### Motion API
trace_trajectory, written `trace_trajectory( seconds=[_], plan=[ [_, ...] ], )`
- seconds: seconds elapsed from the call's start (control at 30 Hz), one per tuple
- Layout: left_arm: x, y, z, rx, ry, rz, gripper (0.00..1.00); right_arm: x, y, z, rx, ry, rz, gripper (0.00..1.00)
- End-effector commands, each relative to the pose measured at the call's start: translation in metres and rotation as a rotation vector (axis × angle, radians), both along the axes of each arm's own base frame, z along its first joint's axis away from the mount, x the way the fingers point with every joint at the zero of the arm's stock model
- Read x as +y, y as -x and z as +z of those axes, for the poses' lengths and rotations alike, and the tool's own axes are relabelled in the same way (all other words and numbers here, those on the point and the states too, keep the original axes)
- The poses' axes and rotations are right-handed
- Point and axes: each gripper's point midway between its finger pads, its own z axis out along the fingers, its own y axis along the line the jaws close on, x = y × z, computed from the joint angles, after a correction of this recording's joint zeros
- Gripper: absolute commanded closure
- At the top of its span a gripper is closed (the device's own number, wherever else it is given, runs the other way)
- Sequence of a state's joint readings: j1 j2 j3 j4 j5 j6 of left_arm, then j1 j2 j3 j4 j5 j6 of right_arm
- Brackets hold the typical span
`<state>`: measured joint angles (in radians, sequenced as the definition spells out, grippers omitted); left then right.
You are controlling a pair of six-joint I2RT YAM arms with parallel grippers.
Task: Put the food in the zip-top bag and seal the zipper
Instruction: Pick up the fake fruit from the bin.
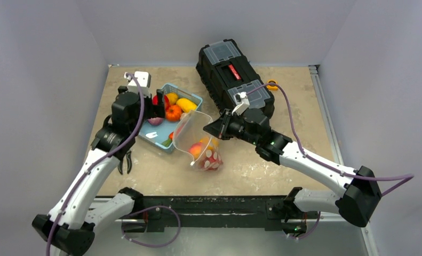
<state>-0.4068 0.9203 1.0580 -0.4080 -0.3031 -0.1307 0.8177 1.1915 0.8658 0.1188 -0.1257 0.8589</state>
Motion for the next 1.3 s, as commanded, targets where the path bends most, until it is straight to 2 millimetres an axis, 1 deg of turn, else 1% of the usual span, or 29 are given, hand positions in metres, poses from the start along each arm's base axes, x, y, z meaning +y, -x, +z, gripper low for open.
trace_trajectory(
  seconds=[0.0, 0.1, 0.13, 0.2, 0.23, 0.3, 0.33, 0.37, 0.47, 0.53, 0.6, 0.67, 0.7, 0.73, 0.83, 0.9, 1.0, 1.13, 1.27],
  plan=[
    [0.024, -0.026, -0.018, 0.111, 0.081, 0.148, 0.11, -0.001, 0.001, 0.027, -0.068, -0.041, 0.004, 1.00],
    [0.029, -0.043, -0.038, 0.219, 0.122, 0.156, 0.13, -0.001, 0.001, 0.028, -0.073, -0.039, 0.005, 1.00],
    [0.029, -0.048, -0.044, 0.249, 0.116, 0.151, 0.13, -0.001, 0.001, 0.029, -0.076, -0.040, 0.006, 1.00],
    [0.026, -0.061, -0.064, 0.320, 0.113, 0.151, 0.13, -0.001, 0.001, 0.033, -0.077, -0.046, 0.007, 1.00],
    [0.023, -0.067, -0.074, 0.358, 0.145, 0.148, 0.11, 0.000, 0.002, 0.036, -0.076, -0.056, 0.010, 1.00],
    [0.014, -0.084, -0.084, 0.431, 0.288, 0.113, 0.10, 0.000, 0.004, 0.039, -0.076, -0.067, 0.017, 1.00],
    [0.008, -0.093, -0.086, 0.458, 0.339, 0.086, 0.10, -0.001, 0.004, 0.041, -0.080, -0.070, 0.016, 1.00],
    [0.007, -0.103, -0.088, 0.478, 0.350, 0.086, 0.09, -0.002, 0.004, 0.042, -0.082, -0.069, 0.012, 1.00],
    [0.007, -0.124, -0.092, 0.528, 0.324, 0.096, 0.06, -0.006, 0.004, 0.046, -0.092, -0.062, 0.001, 1.00],
    [0.009, -0.135, -0.094, 0.540, 0.285, 0.103, 0.07, -0.008, 0.004, 0.048, -0.098, -0.053, -0.006, 1.00],
    [0.015, -0.140, -0.109, 0.557, 0.206, 0.121, 0.07, -0.010, 0.004, 0.051, -0.101, -0.048, -0.011, 1.00],
    [0.023, -0.140, -0.130, 0.595, 0.125, 0.157, 0.07, -0.011, 0.002, 0.050, -0.100, -0.044, -0.023, 1.00],
    [0.024, -0.141, -0.140, 0.604, 0.103, 0.166, 0.07, -0.011, 0.002, 0.048, -0.096, -0.040, -0.024, 1.00],
    [0.021, -0.143, -0.144, 0.619, 0.091, 0.158, 0.08, -0.011, 0.001, 0.047, -0.094, -0.034, -0.026, 1.00],
    [0.020, -0.146, -0.142, 0.618, -0.005, 0.188, 0.08, -0.008, 0.000, 0.042, -0.089, -0.025, -0.018, 1.00],
    [0.023, -0.148, -0.147, 0.613, -0.039, 0.205, 0.08, -0.007, -0.001, 0.042, -0.088, -0.018, -0.018, 1.00],
    [0.022, -0.150, -0.156, 0.639, -0.043, 0.214, 0.09, -0.005, -0.003, 0.041, -0.086, -0.009, -0.017, 1.00],
    [0.020, -0.152, -0.160, 0.650, -0.041, 0.209, 0.10, -0.004, -0.003, 0.035, -0.073, -0.004, -0.013, 1.00],
    [0.018, -0.155, -0.166, 0.661, -0.048, 0.188, 0.13, -0.004, -0.004, 0.030, -0.067, 0.006, -0.014, 1.00]
  ],
)
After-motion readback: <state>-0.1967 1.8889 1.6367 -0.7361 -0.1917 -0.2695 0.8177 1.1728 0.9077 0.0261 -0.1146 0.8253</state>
